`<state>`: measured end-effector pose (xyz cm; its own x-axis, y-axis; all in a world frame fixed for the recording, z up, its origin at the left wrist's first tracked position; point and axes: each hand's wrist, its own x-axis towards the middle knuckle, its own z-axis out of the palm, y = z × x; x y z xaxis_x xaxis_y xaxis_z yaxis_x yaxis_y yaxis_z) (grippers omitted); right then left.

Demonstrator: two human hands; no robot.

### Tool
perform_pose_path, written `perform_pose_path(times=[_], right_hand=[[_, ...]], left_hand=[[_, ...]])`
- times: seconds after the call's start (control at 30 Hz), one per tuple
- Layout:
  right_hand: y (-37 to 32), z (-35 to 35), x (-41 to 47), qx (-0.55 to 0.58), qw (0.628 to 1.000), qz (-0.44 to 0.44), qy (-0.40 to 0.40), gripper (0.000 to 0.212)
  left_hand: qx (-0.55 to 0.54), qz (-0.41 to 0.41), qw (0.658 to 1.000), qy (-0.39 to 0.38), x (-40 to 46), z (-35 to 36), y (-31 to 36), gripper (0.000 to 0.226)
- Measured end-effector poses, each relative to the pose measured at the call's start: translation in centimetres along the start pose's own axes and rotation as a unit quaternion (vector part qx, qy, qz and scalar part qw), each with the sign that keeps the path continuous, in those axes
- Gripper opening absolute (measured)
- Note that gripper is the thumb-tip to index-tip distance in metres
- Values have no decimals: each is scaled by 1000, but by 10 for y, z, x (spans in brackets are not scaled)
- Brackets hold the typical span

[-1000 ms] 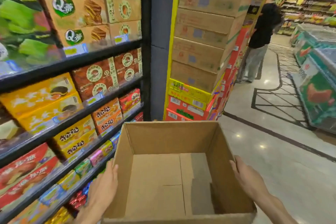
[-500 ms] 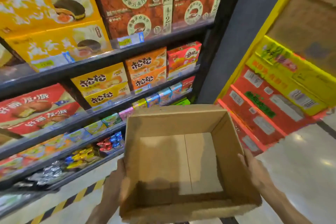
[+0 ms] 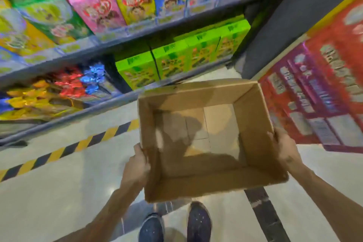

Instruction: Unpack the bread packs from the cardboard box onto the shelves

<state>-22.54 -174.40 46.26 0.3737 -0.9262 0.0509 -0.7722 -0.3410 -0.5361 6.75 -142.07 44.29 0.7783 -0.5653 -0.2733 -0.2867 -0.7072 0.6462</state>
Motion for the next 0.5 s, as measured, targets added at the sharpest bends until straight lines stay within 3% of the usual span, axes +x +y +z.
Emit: perform_pose_path(times=[0.07,0.13,0.27,0.4,0.5], right_hand=[[-5,-10,2,17,1000,-6,9,19],[-14,-21,5,25,999,-11,40,19],[-38,-44,16,0,990,-75,120,24],[-42,-34,9,0,996,-26,81,26],[-31,-18,0,-16,998,52,24,36]], left_hand=[[-23,11,1000,-1,-3,-5,17,42],[-29,19,999,23,-5,-10,30,40],[-8,58,993,104,5,-16,39,11],[2,47,995,92,11,-9,28,21],[-5,42,998,45,16,1,9,43]])
